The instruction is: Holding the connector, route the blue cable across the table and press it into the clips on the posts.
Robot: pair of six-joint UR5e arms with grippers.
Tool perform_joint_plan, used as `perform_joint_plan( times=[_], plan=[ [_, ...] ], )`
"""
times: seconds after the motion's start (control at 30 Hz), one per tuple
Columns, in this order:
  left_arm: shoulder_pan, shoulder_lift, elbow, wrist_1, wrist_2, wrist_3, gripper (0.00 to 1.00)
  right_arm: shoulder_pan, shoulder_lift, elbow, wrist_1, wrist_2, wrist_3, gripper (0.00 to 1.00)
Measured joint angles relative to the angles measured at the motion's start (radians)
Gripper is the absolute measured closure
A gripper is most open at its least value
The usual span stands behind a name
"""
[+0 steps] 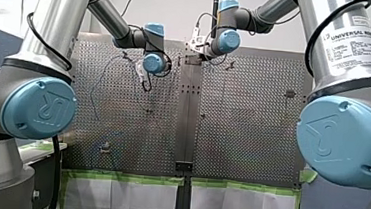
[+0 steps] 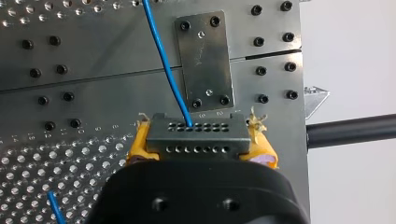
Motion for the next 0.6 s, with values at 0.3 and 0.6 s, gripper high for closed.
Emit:
perform_joint_plan(
  times=[0.3, 0.6],
  plan=[
    [0.008, -0.013, 0.013, 0.0, 0.002, 0.0, 0.93, 0.0, 0.0, 0.0, 0.0, 0.0, 0.0, 1.0],
    [0.013, -0.022, 0.021, 0.0, 0.002, 0.001, 0.93, 0.0, 0.0, 0.0, 0.0, 0.0, 0.0, 1.0]
  ],
)
